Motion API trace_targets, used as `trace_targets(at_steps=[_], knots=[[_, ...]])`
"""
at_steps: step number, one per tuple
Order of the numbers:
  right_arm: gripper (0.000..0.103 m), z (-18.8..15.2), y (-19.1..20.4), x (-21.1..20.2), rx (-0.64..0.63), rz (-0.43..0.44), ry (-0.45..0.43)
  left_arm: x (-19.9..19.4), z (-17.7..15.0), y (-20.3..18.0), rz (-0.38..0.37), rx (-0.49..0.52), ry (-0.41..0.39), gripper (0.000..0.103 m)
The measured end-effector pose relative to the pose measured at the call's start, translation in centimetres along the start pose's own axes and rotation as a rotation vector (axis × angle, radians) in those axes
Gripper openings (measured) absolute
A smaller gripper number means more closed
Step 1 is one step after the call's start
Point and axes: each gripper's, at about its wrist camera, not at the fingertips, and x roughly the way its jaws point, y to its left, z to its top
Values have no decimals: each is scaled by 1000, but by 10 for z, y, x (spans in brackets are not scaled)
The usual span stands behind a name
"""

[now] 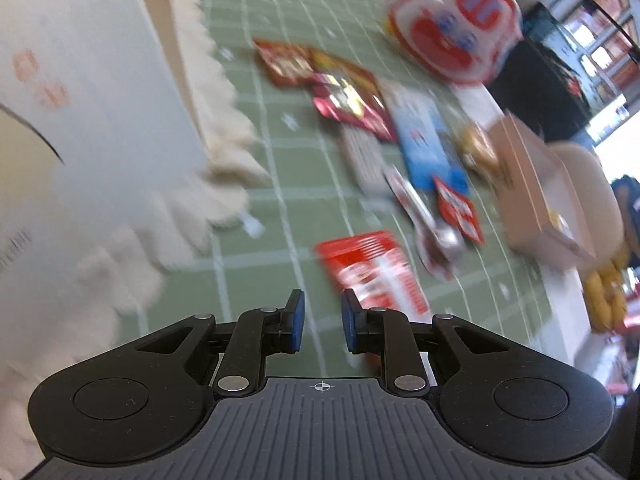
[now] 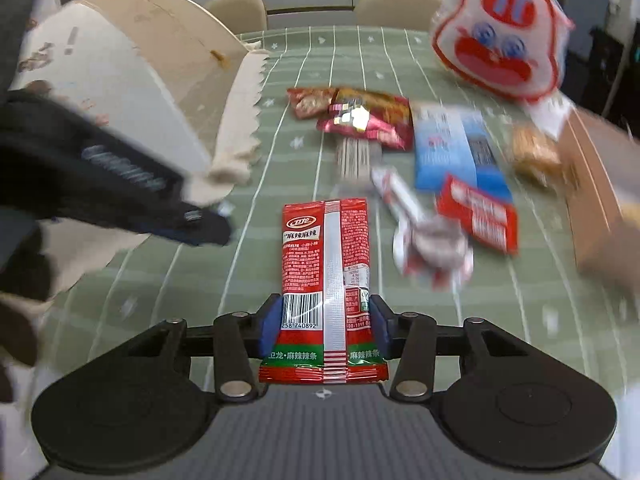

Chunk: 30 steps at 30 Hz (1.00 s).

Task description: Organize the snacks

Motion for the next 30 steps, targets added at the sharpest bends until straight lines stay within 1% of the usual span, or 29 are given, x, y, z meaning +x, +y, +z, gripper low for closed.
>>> trace_targets(at_steps=[1, 2, 3, 6, 8, 10, 11, 12, 14, 16, 17, 18, 19, 21, 23, 24, 26, 28, 29, 30], knots=[[54, -9, -2, -7, 24, 49, 1, 1, -7, -4, -3, 13, 12, 23], [56, -17, -4, -13, 36, 71, 0, 2, -12, -8, 2, 26, 21, 23], [57, -24, -6, -20, 36, 60, -8, 1, -17, -11, 14, 36, 26, 23], [59, -37, -15, -33, 26, -39, -36, -6, -32, -26, 82, 68, 2, 23], [60, -44, -30, -41, 69, -101, -54, -9, -40, -38, 132, 79, -11, 23], [60, -52, -51, -49, 133, -159, -66, -3, -42, -45, 162, 82, 18, 23], [60, -55, -60, -51, 164, -185, -70, 2, -43, -49, 176, 86, 36, 25], [60, -58, -70, -53, 204, -217, -71, 3, -42, -50, 184, 82, 26, 28], [60, -62, -86, -53, 266, -252, -73, 7, -37, -52, 189, 68, 15, 28], [61, -68, -99, -57, 315, -259, -93, 15, -31, -55, 140, 76, 2, 29], [62, -72, -103, -59, 327, -259, -100, 19, -28, -58, 113, 107, 3, 30], [62, -74, -105, -60, 330, -258, -107, 26, -26, -64, 91, 150, 1, 34], [62, -75, -105, -61, 328, -257, -111, 30, -24, -70, 79, 201, -8, 34], [63, -79, -105, -62, 314, -260, -118, 28, -25, -86, 92, 279, -11, 34], [63, -81, -104, -62, 302, -267, -125, 17, -34, -106, 93, 384, -27, 34], [63, -82, -104, -62, 301, -273, -132, 13, -41, -116, 112, 450, -35, 34], [63, -82, -107, -62, 305, -291, -143, 12, -63, -135, 188, 621, -34, 34], [63, -82, -114, -63, 325, -305, -155, 21, -78, -143, 224, 712, -1, 35], [63, -83, -118, -64, 338, -311, -162, 28, -84, -145, 239, 741, 19, 39], [63, -84, -121, -64, 348, -318, -167, 31, -88, -146, 243, 750, 12, 45]])
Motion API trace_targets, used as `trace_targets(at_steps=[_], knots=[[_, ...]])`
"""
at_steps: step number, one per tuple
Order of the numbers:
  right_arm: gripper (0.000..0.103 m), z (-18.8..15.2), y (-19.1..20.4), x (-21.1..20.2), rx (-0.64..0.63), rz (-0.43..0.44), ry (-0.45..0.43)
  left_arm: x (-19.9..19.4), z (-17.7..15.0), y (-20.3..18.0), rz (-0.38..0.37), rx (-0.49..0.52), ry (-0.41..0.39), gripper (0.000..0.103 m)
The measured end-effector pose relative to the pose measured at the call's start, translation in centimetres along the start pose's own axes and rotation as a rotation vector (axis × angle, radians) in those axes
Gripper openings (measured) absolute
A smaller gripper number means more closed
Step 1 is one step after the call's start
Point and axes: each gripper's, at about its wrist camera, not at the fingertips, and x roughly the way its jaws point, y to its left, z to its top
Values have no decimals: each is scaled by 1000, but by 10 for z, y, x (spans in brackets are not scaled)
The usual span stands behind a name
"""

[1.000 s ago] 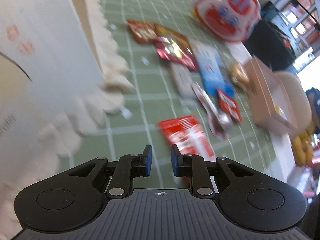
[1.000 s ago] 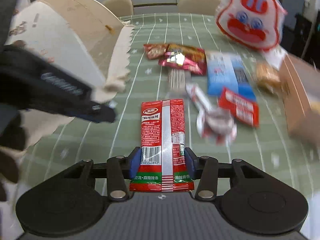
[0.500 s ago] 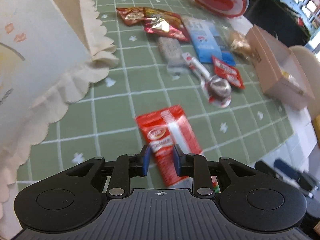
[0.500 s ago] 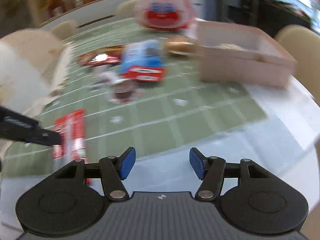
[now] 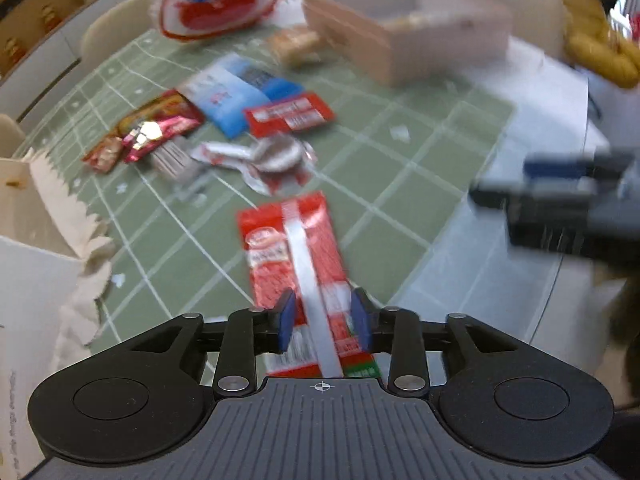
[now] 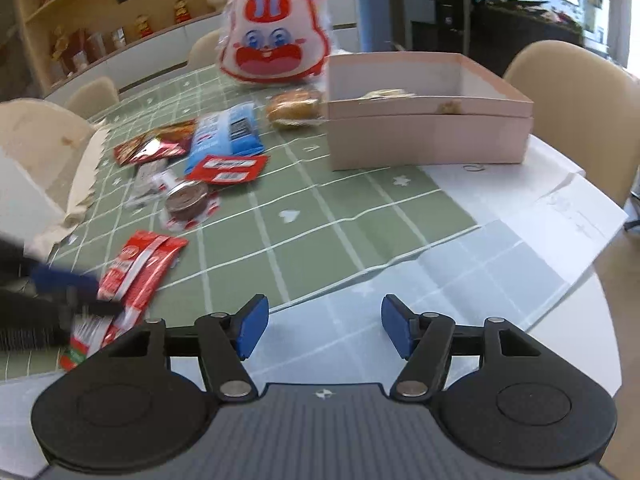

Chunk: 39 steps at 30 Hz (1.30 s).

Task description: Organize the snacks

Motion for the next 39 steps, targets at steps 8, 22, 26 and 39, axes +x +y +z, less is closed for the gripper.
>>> trace_targets(at_steps=[8, 22, 26, 39], knots=[[71, -3, -13, 0, 15, -2, -30, -2, 2, 15, -147, -122, -34, 77], [103, -9, 12, 9, -92, -29, 1, 18, 0, 43, -74, -218, -15, 75], [99, 5, 17, 14, -166, 1, 98, 10, -7, 48, -65, -223, -28, 55], [73, 75, 104, 68, -332, 252, 72, -30, -59, 84, -151, -435, 10, 51]])
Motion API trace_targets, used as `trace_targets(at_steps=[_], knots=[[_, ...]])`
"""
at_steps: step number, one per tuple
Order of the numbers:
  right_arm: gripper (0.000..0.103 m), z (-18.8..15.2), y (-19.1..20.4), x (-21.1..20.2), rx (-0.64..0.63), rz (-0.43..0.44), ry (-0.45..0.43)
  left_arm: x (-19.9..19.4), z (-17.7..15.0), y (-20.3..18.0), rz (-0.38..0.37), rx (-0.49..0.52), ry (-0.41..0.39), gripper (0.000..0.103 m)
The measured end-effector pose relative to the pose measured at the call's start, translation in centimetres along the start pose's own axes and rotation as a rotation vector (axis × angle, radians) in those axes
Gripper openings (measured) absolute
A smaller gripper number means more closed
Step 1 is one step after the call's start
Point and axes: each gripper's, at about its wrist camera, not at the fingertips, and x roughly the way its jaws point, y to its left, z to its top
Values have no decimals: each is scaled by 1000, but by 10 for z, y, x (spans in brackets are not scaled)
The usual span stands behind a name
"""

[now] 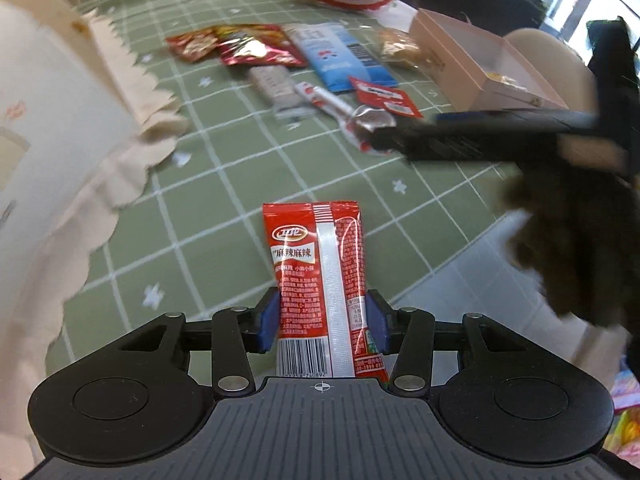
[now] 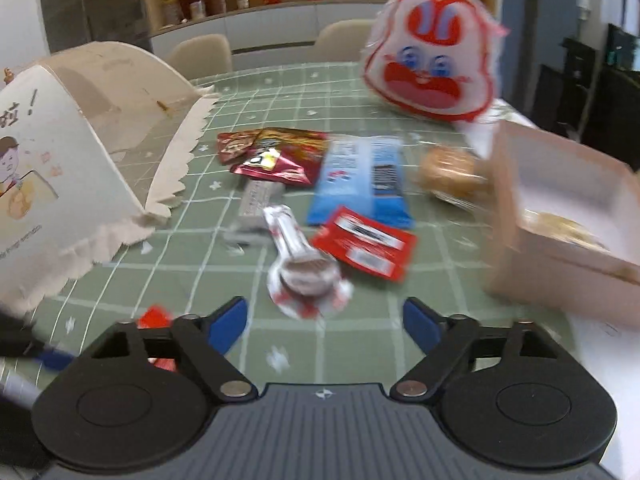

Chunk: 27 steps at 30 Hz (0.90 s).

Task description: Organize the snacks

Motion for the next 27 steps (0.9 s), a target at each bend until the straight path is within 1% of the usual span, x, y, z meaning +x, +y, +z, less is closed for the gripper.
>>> trace_targets(at_steps=[1, 3, 4, 5, 6, 8, 10, 13, 15, 18, 22, 24, 27], knots=[[72, 5, 1, 11, 22, 3, 13, -3, -2, 3, 0, -14, -4, 51], [63, 12, -1, 30, 55, -2, 34, -9, -8, 8, 5, -43, -10, 51], [53, 13, 1, 33, 51, -21, 29, -11, -10, 11, 7, -57, -12, 51], [45, 16, 6, 34, 24, -32, 32, -13, -12, 13, 7, -68, -15, 51], [45, 15, 9, 31, 3, -33, 40, -15, -13, 13, 6, -74, -18, 51], [45, 12, 16, 17, -25, -17, 29, -18, -15, 12, -2, -79, -22, 51], [45, 7, 19, -3, -39, 6, 28, -21, -16, 6, -22, -71, -20, 51], [45, -5, 10, -41, -2, 23, 6, -22, -15, -12, -84, -22, -1, 51], [45, -14, -2, -65, 40, 2, -14, -23, -11, -32, -131, 31, 10, 51], [45, -28, -27, -102, 105, -90, -44, -28, -3, -62, -195, 106, 7, 51], [45, -42, -65, -156, 204, -239, -107, -41, 27, -104, -317, 194, -25, 51], [45, -50, -79, -182, 247, -325, -142, -51, 53, -124, -360, 233, -70, 51], [45, -65, -95, -213, 301, -418, -175, -66, 106, -152, -395, 273, -178, 51]])
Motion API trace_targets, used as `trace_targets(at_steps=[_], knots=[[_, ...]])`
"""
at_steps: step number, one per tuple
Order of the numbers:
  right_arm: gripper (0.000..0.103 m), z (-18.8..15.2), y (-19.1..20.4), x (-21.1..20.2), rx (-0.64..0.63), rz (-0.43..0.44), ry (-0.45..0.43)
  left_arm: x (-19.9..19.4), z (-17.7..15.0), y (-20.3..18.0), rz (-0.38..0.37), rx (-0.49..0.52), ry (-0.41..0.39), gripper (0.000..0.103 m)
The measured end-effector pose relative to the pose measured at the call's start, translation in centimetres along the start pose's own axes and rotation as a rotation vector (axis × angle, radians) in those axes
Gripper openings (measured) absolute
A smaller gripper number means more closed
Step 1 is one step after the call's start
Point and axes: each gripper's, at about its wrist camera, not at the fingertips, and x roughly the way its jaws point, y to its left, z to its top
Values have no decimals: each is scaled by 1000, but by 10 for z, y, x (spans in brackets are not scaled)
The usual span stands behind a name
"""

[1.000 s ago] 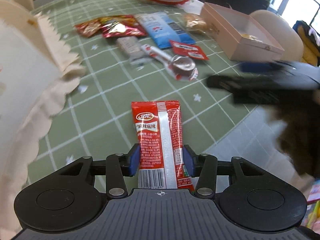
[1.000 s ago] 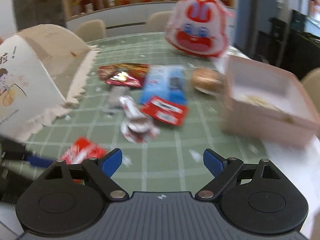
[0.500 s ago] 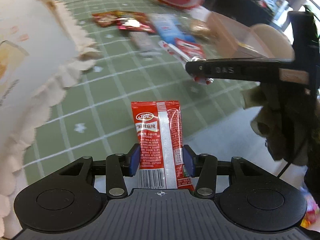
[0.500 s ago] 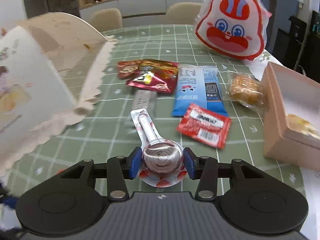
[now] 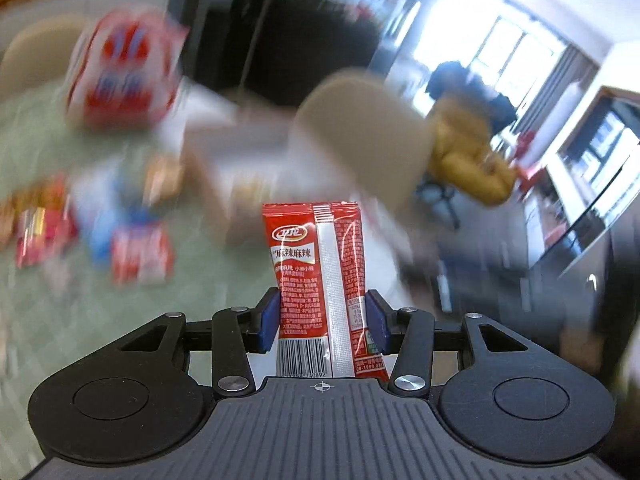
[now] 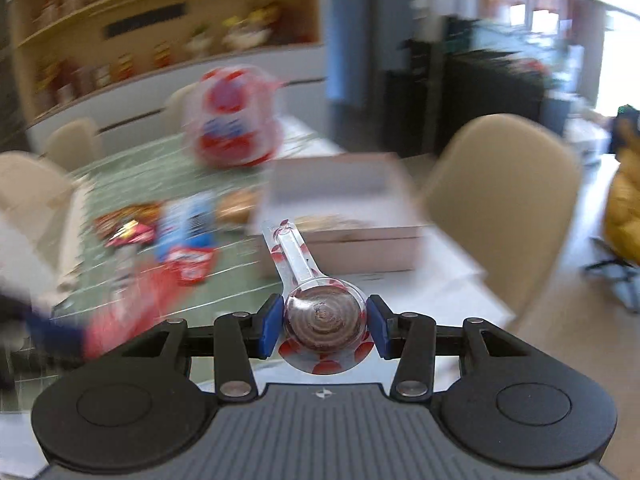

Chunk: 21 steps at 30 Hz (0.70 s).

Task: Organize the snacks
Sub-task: 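Carry both snacks over the pink box and open both tools to drop them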

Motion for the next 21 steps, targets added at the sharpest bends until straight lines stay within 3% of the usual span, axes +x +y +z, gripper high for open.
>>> trace_targets(at_steps=[4, 7, 9, 13, 21], knots=[[45, -8, -20, -12, 64, -47, 3, 23, 94, 0, 8, 12, -127, 51], [45, -9, -21, -12, 88, -46, 4, 60, 150, 9, 14, -25, -132, 51], [45, -5, -21, -8, 102, -41, 6, 89, 169, 20, 31, -54, -119, 51], [45, 8, -19, -2, 115, -64, 6, 152, 169, 43, 52, -62, -79, 51], [45, 44, -11, 22, 53, -137, 23, 259, 123, 100, 41, -90, 97, 53]])
